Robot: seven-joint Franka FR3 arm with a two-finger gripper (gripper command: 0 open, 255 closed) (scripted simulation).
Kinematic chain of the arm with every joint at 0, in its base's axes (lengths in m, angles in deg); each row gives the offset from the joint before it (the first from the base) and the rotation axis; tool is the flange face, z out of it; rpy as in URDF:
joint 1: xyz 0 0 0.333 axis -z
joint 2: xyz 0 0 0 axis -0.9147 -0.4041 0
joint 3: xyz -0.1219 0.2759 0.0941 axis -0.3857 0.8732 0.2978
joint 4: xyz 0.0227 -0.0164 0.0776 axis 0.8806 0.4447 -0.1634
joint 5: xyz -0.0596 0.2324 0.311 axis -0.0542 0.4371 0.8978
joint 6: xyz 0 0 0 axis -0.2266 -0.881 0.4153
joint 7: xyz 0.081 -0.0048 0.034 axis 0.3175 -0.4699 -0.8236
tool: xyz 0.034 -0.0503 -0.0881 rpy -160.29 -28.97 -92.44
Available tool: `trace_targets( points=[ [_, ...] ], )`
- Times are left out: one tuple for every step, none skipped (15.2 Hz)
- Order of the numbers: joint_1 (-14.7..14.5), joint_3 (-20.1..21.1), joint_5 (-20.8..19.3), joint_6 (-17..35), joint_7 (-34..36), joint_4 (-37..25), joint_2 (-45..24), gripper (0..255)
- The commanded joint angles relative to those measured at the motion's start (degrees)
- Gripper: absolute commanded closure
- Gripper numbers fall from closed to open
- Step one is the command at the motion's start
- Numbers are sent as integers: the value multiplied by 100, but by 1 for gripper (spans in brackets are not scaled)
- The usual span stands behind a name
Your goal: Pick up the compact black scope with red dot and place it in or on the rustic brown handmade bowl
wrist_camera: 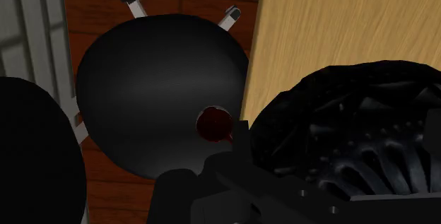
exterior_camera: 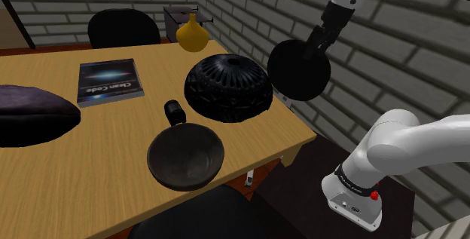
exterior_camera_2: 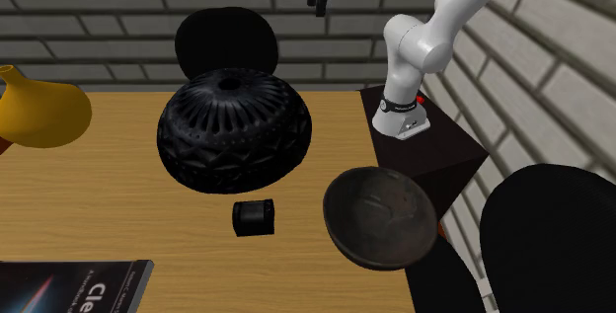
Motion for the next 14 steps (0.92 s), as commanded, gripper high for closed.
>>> trace_targets(
  points=[
    [0,0,0,0,0,0,0,0],
    [-39,101,64,117,105,21,-94,0],
    [-77,203,127,235,208,35,-194,0],
    [-115,303,186,353,311,42,-301,0],
    [-151,404,243,470,412,42,-415,0],
    [-187,503,297,587,513,34,-535,0],
    [-221,603,347,704,613,19,-661,0],
    [-254,701,393,819,713,-2,-793,0],
    [-285,798,435,934,812,-32,-930,0],
    [-316,895,472,1047,912,-68,-1073,0],
    [-344,991,506,1157,1011,-112,-1221,0],
    [-369,1087,534,1266,1110,-162,-1374,0],
    [-394,1181,556,1372,1211,-220,-1532,0],
    [-417,1275,573,1476,1312,-285,-1694,0]
  ],
)
